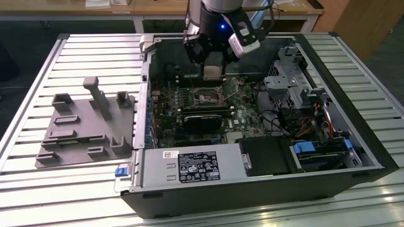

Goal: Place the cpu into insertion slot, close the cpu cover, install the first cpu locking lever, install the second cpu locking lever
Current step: 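Place the cpu into insertion slot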

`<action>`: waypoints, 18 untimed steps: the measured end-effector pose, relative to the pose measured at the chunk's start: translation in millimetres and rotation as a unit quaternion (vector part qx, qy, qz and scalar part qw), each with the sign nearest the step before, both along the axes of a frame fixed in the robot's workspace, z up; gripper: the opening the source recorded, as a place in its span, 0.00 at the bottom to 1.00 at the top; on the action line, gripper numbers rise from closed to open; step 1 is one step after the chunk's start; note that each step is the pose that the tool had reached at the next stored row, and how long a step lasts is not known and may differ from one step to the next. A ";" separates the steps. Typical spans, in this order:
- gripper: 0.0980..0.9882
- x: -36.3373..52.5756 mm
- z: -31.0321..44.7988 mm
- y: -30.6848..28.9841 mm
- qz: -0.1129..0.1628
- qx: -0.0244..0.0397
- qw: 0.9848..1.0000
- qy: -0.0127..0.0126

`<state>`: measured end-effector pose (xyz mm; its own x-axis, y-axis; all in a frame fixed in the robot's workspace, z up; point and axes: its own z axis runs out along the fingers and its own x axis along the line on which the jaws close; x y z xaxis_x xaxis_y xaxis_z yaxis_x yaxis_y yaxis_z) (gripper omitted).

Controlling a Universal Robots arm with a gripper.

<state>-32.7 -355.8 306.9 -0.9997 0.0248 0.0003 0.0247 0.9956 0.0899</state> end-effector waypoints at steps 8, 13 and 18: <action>0.49 0.0 -13.5 1.8 0.000 0.000 1.000 0.000; 0.49 0.0 -22.2 2.5 0.000 0.000 1.000 0.000; 0.49 0.0 -29.6 4.1 0.000 0.000 1.000 0.000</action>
